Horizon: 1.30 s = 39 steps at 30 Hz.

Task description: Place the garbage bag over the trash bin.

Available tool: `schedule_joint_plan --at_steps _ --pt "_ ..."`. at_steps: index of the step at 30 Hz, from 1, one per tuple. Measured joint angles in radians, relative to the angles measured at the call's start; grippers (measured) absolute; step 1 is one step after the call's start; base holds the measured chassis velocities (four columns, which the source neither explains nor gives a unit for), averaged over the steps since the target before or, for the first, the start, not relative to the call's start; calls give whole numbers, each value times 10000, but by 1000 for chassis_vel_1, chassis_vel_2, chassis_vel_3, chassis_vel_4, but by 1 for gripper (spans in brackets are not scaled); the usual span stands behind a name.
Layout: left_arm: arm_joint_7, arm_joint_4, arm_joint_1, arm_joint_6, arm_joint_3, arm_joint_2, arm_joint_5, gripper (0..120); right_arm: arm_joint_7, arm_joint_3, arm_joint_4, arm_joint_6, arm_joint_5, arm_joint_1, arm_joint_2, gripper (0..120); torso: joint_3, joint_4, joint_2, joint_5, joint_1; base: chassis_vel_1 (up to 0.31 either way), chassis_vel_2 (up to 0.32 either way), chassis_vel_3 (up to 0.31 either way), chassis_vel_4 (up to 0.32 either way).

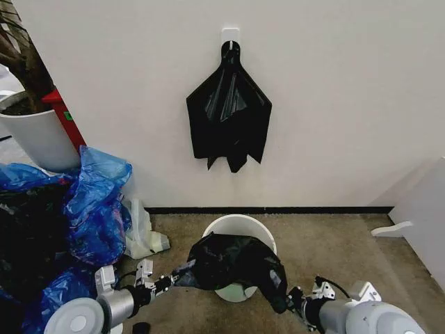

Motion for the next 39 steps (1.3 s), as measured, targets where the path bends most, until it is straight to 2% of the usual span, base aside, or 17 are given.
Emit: schedule_joint_plan --at_steps 10,15,23,33,39 --pt "359 759 -513 -475 298 -545 1440 0 -966 -150 -1198 -354 -701 364 79 0 0 2 0 1 0 0 0 0 0" --pt "730 1020 -634 -738 420 -904 2120 0 -1723 -378 -1901 -451 -1570 406 163 0 0 1 0 1 0 0 0 0 0" --pt "1241 1610 -1180 -1243 769 -1476 3076 0 -2689 -453 -2244 -351 -2787 472 148 0 0 1 0 2 0 0 0 0 0" --pt "1539 2129 -1773 -1406 975 -1820 3452 0 -3207 -112 -2553 -179 -3308 687 -114 0 1 1 0 2 0 0 0 0 0" --pt "1658 2387 -2066 -1470 1119 -1973 3531 0 -4111 -299 -3276 -285 -3938 897 -92 0 1 1 0 3 0 0 0 0 0"
